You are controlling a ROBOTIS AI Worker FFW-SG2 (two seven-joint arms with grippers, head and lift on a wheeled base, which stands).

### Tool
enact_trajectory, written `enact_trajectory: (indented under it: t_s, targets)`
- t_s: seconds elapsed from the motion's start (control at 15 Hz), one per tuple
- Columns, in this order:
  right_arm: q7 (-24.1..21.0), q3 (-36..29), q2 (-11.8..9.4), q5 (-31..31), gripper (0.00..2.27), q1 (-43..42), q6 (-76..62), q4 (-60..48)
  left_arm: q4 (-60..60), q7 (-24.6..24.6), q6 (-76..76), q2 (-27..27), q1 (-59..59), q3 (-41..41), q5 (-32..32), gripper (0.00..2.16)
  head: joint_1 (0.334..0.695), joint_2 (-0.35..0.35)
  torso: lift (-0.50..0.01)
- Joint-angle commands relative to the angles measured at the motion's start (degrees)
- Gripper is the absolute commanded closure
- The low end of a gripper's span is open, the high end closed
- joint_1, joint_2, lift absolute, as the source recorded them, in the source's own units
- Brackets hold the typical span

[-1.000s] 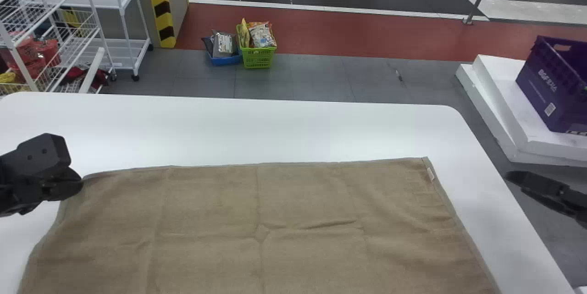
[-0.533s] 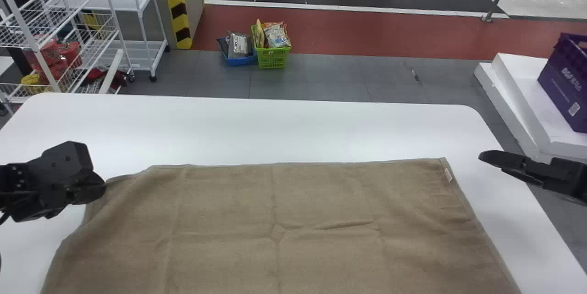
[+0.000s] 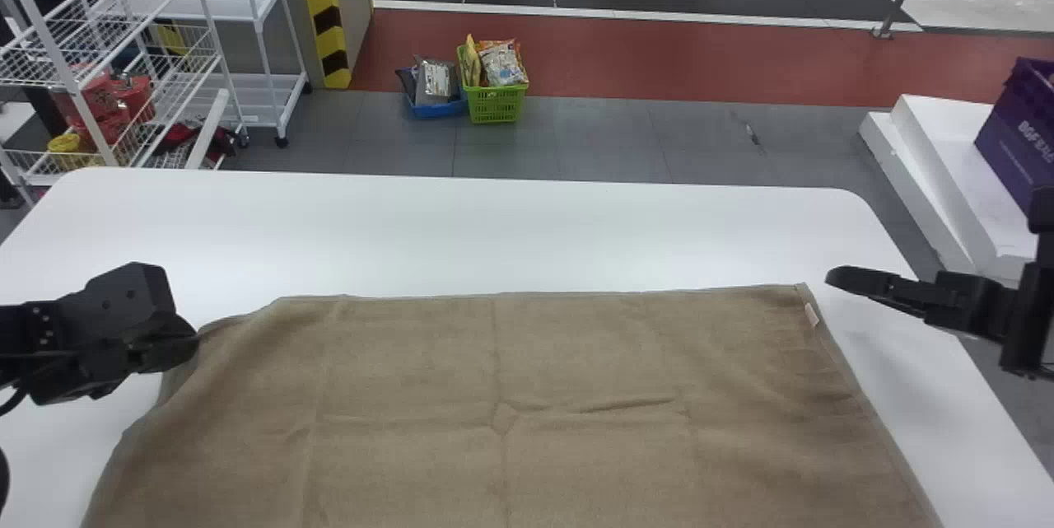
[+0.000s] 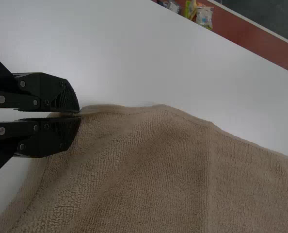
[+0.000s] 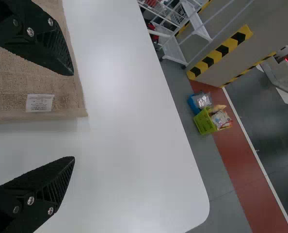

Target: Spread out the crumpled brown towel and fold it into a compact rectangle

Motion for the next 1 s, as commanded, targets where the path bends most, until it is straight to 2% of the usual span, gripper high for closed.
enact_trajectory:
  t_s: [0.0,0.93]
  targets:
    - [-0.11,0.67,0.35,1.42,0.29,-0.96,-1.55,2.05,0.00,-0.01,-0.17,0.00,0.18,0.08,0.64,1.06,0.695,-0.062,-0.127]
    - [-0.90,4.09,2.28,5.38,0.48,-2.37,-1.20,2.93,0.09,-0.09,-2.99,0.62,1.33,2.19,2.22,1.06,0.695,-0.029,-0.127]
